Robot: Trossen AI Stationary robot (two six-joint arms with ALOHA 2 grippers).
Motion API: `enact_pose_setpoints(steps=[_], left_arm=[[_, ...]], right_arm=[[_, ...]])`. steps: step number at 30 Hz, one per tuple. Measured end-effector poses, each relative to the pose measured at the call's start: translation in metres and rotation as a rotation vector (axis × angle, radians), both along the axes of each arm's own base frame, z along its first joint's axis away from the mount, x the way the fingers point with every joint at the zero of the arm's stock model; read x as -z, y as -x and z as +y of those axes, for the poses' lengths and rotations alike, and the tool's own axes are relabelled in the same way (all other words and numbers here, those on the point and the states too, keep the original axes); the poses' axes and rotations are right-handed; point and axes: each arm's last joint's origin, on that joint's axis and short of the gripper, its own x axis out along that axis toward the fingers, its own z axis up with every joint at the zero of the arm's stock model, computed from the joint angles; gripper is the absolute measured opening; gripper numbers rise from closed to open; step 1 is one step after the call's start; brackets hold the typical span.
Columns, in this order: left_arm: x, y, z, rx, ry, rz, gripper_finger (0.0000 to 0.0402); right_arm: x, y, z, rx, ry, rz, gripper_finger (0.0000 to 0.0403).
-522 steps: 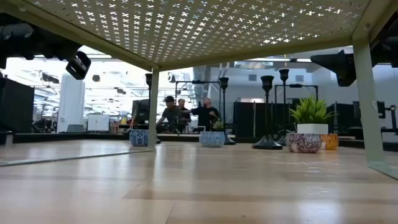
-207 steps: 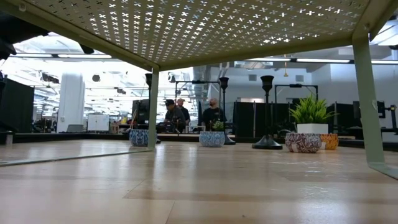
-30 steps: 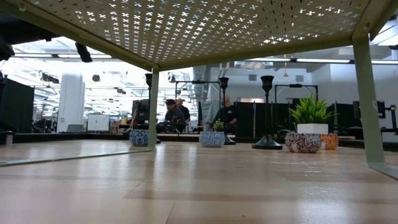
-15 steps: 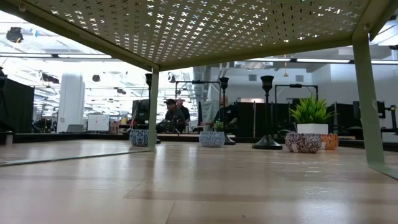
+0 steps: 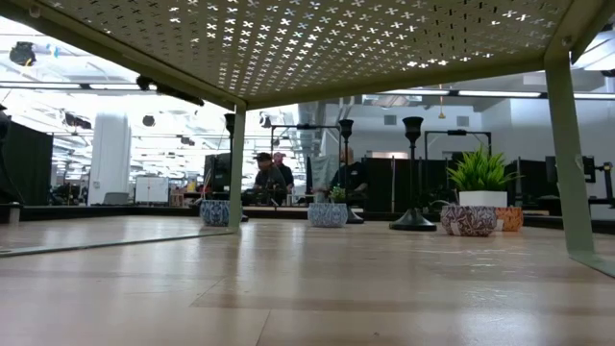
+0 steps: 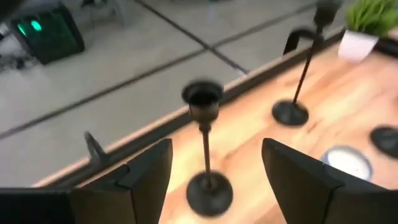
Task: Pick & Place candle stick holders
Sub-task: Put the candle holder on the shelf
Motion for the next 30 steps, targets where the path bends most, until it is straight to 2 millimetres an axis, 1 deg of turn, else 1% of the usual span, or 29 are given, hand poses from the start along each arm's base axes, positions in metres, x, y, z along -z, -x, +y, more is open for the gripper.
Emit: enact_pose_setpoints(steps=[3,6,11,15,23,26,30], left_arm=[[0.011,-0.005,0.006,0.024,0.027,0.047,0.0247],[0.028,-0.008,0.012,0.030,0.049,0.120,0.0242],[0.044,-0.010,0.021,0.059,0.063,0.122,0.0240],[0.051,-0.009,0.029,0.085,0.020,0.099,0.0239],[0.069,-0.004,0.042,0.131,0.006,0.041,0.0239],[0.068,-0.007,0.048,0.160,-0.029,-0.006,0.0239],[0.076,-0.014,0.054,0.195,-0.032,0.026,0.0239]], right_arm=[[0.000,0.000,0.000,-0.002,0.006,-0.001,0.0327],[0.000,0.000,0.000,-0.002,0.006,-0.001,0.0327],[0.000,0.000,0.000,0.001,0.003,-0.003,0.0327],[0.000,0.000,0.000,0.001,0.001,-0.003,0.0327],[0.000,0.000,0.000,0.013,-0.019,-0.014,0.0327],[0.000,0.000,0.000,0.013,-0.019,-0.015,0.0327],[-0.001,0.000,0.000,0.014,-0.018,-0.018,0.0327]])
